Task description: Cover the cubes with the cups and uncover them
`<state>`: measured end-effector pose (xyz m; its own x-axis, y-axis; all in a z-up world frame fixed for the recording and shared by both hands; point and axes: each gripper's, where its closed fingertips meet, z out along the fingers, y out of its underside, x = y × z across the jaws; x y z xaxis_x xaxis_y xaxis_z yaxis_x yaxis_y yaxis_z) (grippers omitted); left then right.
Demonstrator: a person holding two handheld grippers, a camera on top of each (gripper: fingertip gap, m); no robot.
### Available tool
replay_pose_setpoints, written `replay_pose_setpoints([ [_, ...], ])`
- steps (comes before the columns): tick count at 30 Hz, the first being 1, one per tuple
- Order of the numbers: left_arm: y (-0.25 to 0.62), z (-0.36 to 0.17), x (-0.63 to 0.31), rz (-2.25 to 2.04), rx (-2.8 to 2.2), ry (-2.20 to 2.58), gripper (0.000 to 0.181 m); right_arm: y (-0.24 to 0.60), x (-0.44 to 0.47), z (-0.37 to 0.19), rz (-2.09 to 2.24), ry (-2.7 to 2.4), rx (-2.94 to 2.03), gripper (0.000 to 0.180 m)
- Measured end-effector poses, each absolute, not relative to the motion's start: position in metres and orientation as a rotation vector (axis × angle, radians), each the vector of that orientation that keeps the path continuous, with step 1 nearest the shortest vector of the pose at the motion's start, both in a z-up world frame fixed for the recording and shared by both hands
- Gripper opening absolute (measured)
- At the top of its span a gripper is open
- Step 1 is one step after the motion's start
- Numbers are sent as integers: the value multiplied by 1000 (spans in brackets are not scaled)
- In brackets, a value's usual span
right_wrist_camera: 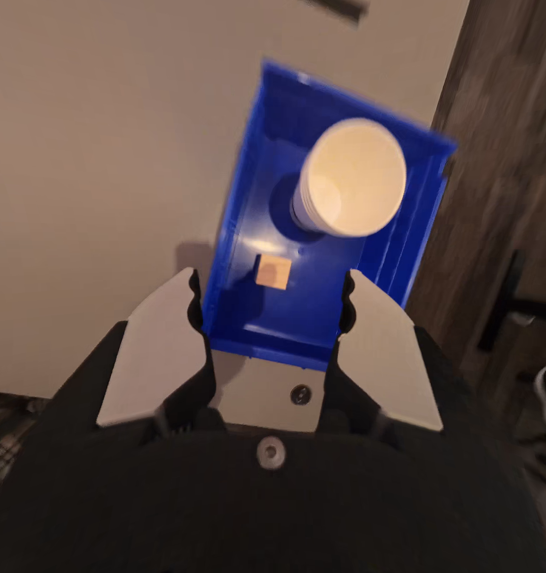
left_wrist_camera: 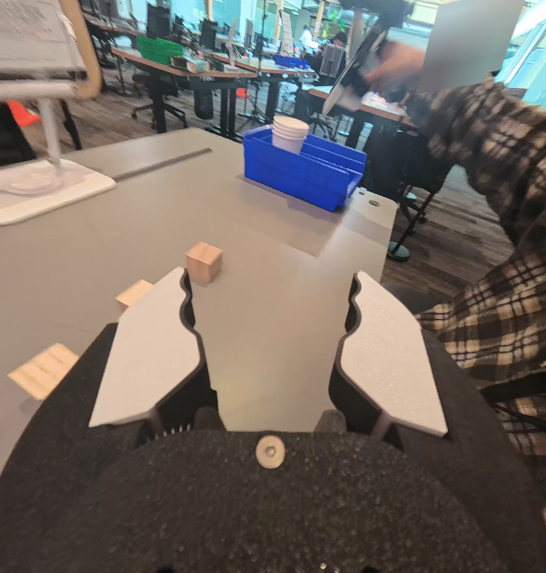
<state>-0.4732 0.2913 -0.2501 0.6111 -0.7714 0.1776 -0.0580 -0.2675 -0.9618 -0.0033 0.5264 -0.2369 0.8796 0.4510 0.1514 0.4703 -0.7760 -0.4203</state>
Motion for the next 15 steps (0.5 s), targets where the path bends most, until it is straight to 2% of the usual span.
replay_pose_setpoints([
  [3,297,-227,-486,-742,-1683,669,96,523,-54,-194,-17,-937,-2366,92],
  [6,303,-209,-499,-691,-1678,662,98,515,-117,-185,64,-1182,-2218,93],
  [10,301,-188,-508,-656,-1617,662,97,507,-201,-210,59,-1543,-2041,89],
  [15,290,-193,-514,-640,-1622,684,97,483,-292,-275,61,-1986,-1858,83],
])
